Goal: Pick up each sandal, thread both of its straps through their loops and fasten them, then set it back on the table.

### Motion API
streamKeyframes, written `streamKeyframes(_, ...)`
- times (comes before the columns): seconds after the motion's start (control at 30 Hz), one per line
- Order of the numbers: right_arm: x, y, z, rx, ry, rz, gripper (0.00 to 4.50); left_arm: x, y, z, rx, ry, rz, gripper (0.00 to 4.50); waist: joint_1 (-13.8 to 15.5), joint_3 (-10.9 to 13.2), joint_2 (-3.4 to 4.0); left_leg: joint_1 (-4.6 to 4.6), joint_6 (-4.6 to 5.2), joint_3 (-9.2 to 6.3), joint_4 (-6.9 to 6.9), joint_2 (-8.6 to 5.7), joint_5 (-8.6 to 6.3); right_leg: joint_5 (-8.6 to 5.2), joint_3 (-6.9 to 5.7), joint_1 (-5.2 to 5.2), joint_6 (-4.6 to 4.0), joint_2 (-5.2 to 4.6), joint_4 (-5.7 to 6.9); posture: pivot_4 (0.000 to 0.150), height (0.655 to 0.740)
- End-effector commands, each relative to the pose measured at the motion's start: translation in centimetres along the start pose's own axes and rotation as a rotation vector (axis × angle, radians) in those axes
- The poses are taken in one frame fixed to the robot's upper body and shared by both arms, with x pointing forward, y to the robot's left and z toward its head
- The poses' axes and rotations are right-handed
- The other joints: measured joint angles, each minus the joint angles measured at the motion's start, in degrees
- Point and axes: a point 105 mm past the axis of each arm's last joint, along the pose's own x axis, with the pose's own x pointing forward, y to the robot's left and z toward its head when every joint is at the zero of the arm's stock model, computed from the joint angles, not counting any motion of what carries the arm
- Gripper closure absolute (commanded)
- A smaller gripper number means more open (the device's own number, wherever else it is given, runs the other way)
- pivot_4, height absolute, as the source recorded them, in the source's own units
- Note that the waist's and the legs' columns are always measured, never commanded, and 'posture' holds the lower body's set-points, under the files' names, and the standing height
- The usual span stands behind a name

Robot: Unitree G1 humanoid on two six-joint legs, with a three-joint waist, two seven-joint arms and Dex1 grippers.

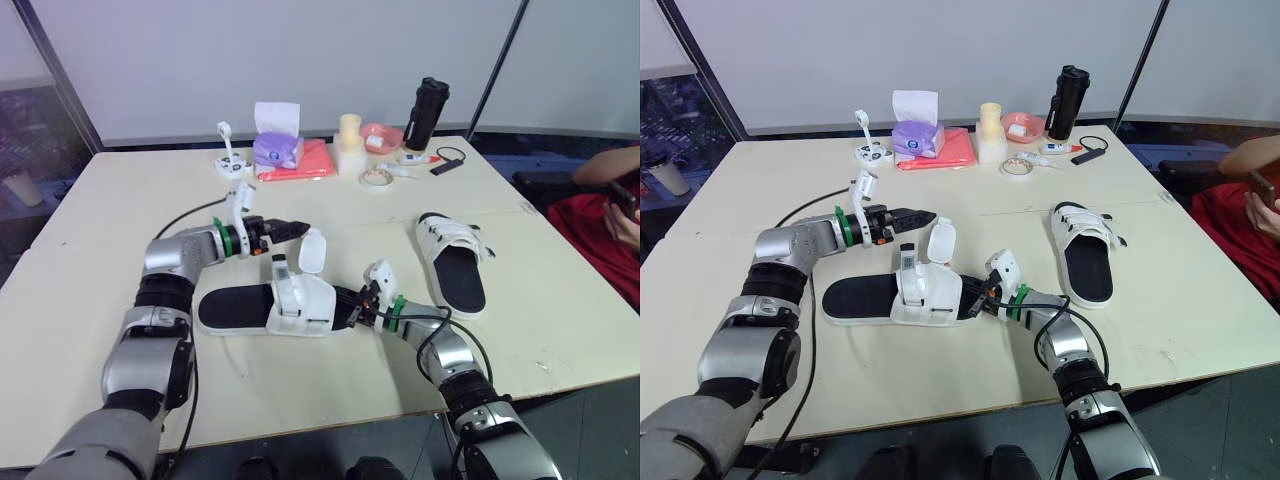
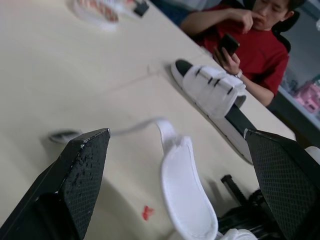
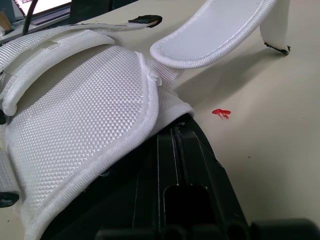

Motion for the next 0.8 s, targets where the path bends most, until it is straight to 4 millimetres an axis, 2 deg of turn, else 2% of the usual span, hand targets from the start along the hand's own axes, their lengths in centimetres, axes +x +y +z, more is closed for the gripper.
streamKeyframes(0.03,-2.7,-0.5,-8.5,0.161,0.28,-0.131,4.5,0.5,-0.7,0.8,0.0,-0.003,-0.024,0.03,0.0,0.0,-0.01,0.0,0.0,0.01,0.0,0.0,0.0,0.0,0.0,0.01,0.0,0.0,0.0,0.15,0.74)
streamKeyframes(0.23,-2.8,-0.4,-8.7,0.164,0.278,-0.135,4.5,2.4,-1.4,0.4,-0.116,0.03,-0.053,0.03,0.0,0.0,-0.05,0.02,0.0,0.0,0.02,-0.02,0.0,0.0,-0.01,0.02,0.01,0.01,0.0,0.15,0.74)
streamKeyframes(0.37,-2.8,-0.3,-8.8,0.167,0.279,-0.139,4.5,3.8,-1.9,1.1,-0.215,-0.026,-0.066,0.03,0.0,0.0,-0.06,0.02,0.0,-0.01,0.03,-0.03,0.0,-0.02,-0.06,0.01,0.04,0.01,-0.01,0.15,0.74)
streamKeyframes(0.47,-2.8,-0.4,-8.7,0.166,0.277,-0.144,4.5,4.6,-1.5,2.2,-0.344,-0.139,-0.029,0.03,0.0,0.0,-0.06,0.02,0.0,-0.02,0.03,-0.04,0.0,-0.17,-0.07,0.02,0.29,0.01,-0.01,0.15,0.74)
streamKeyframes(0.57,-2.9,-0.6,-8.6,0.165,0.272,-0.154,4.5,5.0,-0.5,2.1,-0.384,-0.196,0.044,0.86,0.1,0.0,-0.07,0.03,0.0,-0.05,0.03,-0.03,0.0,-0.16,-0.09,0.03,0.32,-0.01,-0.01,0.15,0.74)
streamKeyframes(0.73,-3.2,-0.6,-8.8,0.168,0.273,-0.165,4.5,5.3,-0.4,2.1,-0.383,-0.21,0.059,3.53,0.0,0.0,-0.07,0.04,-0.02,-0.04,0.03,-0.04,0.0,-0.14,-0.11,0.07,0.34,0.0,0.0,0.15,0.74)
streamKeyframes(0.77,-3.3,-0.6,-8.9,0.168,0.273,-0.166,4.5,5.3,-0.4,2.1,-0.381,-0.211,0.059,3.87,0.0,0.0,-0.07,0.05,-0.02,-0.04,0.03,-0.04,0.0,-0.14,-0.11,0.07,0.34,0.0,0.0,0.15,0.74)
streamKeyframes(0.8,-3.3,-0.6,-8.9,0.169,0.273,-0.168,4.5,5.3,-0.4,2.1,-0.375,-0.21,0.061,4.42,0.1,0.0,-0.08,0.05,-0.02,-0.04,0.04,-0.04,0.0,-0.14,-0.12,0.07,0.33,0.0,0.0,0.15,0.74)
